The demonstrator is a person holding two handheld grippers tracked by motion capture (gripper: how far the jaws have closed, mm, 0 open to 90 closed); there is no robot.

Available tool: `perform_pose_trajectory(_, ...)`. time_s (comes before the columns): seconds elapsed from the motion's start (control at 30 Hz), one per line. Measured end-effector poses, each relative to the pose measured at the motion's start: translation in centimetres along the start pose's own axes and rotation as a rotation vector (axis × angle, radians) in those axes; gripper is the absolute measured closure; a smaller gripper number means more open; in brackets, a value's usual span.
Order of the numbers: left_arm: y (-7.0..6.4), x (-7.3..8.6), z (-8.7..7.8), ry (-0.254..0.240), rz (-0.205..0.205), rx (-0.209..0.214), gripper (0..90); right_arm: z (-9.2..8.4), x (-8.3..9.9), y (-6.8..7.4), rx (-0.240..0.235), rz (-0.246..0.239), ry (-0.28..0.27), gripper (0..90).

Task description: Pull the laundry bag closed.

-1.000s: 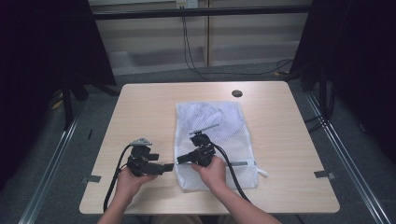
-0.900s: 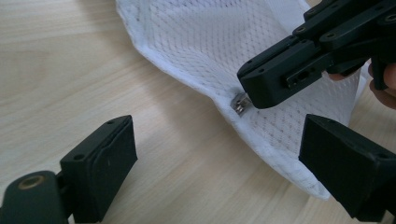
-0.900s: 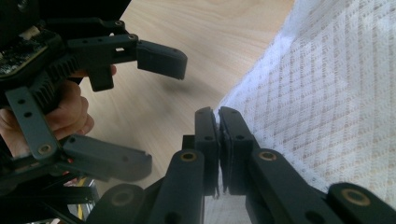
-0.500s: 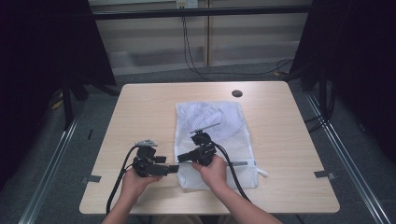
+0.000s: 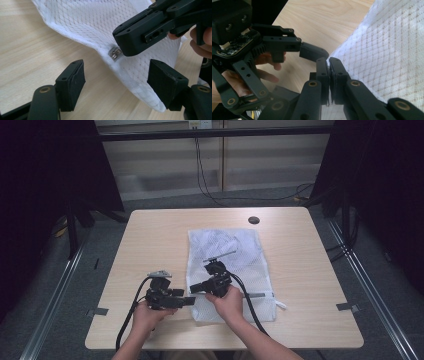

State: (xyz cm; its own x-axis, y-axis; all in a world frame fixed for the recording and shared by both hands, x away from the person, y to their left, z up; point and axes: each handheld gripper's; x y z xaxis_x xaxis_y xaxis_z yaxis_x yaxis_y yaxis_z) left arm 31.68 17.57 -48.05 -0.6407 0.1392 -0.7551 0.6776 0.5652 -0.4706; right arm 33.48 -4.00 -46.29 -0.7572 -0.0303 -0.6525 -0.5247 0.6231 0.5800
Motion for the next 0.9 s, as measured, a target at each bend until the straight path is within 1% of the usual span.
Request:
perform_pose_trajectory(0.03, 0.0, 0.0, 0.1, 0.008, -0.003, 0.008, 36.1, 0.0, 0.0, 0.0, 0.0, -0.005, -0.002, 87.1)
perform_pose_trajectory(0.07, 0.0, 0.0, 0.2, 0.01, -0.016, 0.006, 36.4, 0.0, 0.0, 0.0, 0.0, -0.006, -0.002, 87.1)
perform_pose_trajectory(0.1, -0.1, 0.0, 0.4, 0.013, -0.021, 0.005, 37.3, -0.1, 0.0, 0.0, -0.001, -0.004, -0.004, 87.1)
perform_pose_trajectory(0.17, -0.1, 0.0, 0.7, 0.031, -0.041, 0.01, 37.0, -0.2, -0.1, 0.0, 0.001, -0.005, -0.005, 87.1)
perform_pose_trajectory(0.2, -0.1, 0.1, 0.8, 0.031, -0.057, 0.014, 39.2, -0.2, -0.1, 0.1, 0.002, -0.003, -0.006, 87.1)
perform_pose_trajectory(0.27, -0.2, 0.0, 1.0, 0.027, -0.073, 0.01, 40.6, -0.3, -0.2, 0.1, 0.0, -0.004, -0.006, 87.1)
perform_pose_trajectory(0.33, -0.1, 0.0, 1.1, 0.014, -0.086, 0.026, 43.2, -0.3, -0.2, 0.1, -0.003, -0.007, -0.007, 87.1)
perform_pose_trajectory(0.43, -0.1, 0.0, 1.5, 0.031, -0.099, 0.026, 44.9, -0.4, -0.2, 0.1, -0.001, -0.004, -0.004, 87.0)
perform_pose_trajectory(0.47, -0.2, 0.1, 1.6, 0.035, -0.103, 0.02, 47.1, -0.4, -0.2, 0.2, 0.0, -0.006, -0.005, 87.0)
perform_pose_trajectory(0.5, -0.2, 0.1, 1.7, 0.047, -0.096, 0.027, 48.2, -0.4, -0.2, 0.2, -0.003, -0.006, -0.007, 87.1)
perform_pose_trajectory(0.53, -0.2, 0.1, 1.8, 0.046, -0.091, 0.015, 48.2, -0.5, -0.2, 0.2, -0.003, -0.006, -0.005, 87.1)
perform_pose_trajectory(0.57, -0.3, 0.1, 1.9, 0.041, -0.105, 0.025, 49.2, -0.5, -0.2, 0.2, -0.001, -0.006, -0.007, 87.1)
perform_pose_trajectory(0.6, -0.2, 0.1, 1.9, 0.045, -0.092, 0.026, 51.3, -0.5, -0.3, 0.2, -0.004, -0.006, -0.009, 87.0)
perform_pose_trajectory(0.63, -0.2, 0.1, 2.0, 0.047, -0.088, 0.027, 53.4, -0.5, -0.3, 0.2, -0.003, -0.004, -0.008, 87.1)
perform_pose_trajectory(0.7, -0.3, 0.0, 2.0, 0.036, -0.101, 0.023, 58.6, -0.6, -0.3, 0.3, -0.004, -0.004, -0.009, 87.1)
perform_pose_trajectory(0.77, -0.4, 0.0, 2.1, 0.028, -0.105, 0.017, 64.2, -0.6, -0.3, 0.3, -0.005, -0.008, -0.012, 87.1)
perform_pose_trajectory(0.8, -0.3, -0.1, 2.1, 0.028, -0.11, 0.018, 67.8, -0.6, -0.3, 0.3, -0.007, -0.007, -0.01, 87.1)
perform_pose_trajectory(0.87, -0.3, -0.1, 2.1, 0.033, -0.127, 0.002, 72.2, -0.7, -0.3, 0.2, -0.007, -0.006, -0.012, 87.1)
perform_pose_trajectory(0.9, -0.3, -0.1, 2.1, 0.034, -0.135, 0.008, 75.1, -0.7, -0.3, 0.2, -0.008, -0.005, -0.012, 87.1)
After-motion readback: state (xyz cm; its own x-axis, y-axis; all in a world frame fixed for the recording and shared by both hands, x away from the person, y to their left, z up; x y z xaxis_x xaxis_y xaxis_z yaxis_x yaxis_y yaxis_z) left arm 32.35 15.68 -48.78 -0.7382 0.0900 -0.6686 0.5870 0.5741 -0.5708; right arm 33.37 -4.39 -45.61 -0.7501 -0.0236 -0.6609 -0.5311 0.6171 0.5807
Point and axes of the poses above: each handheld gripper's, and its own axes: z roughly forward along the jaws, x roughly out of its underside, y roughly to its left, and after that the axes turned 14 degrees about -y, right-handed
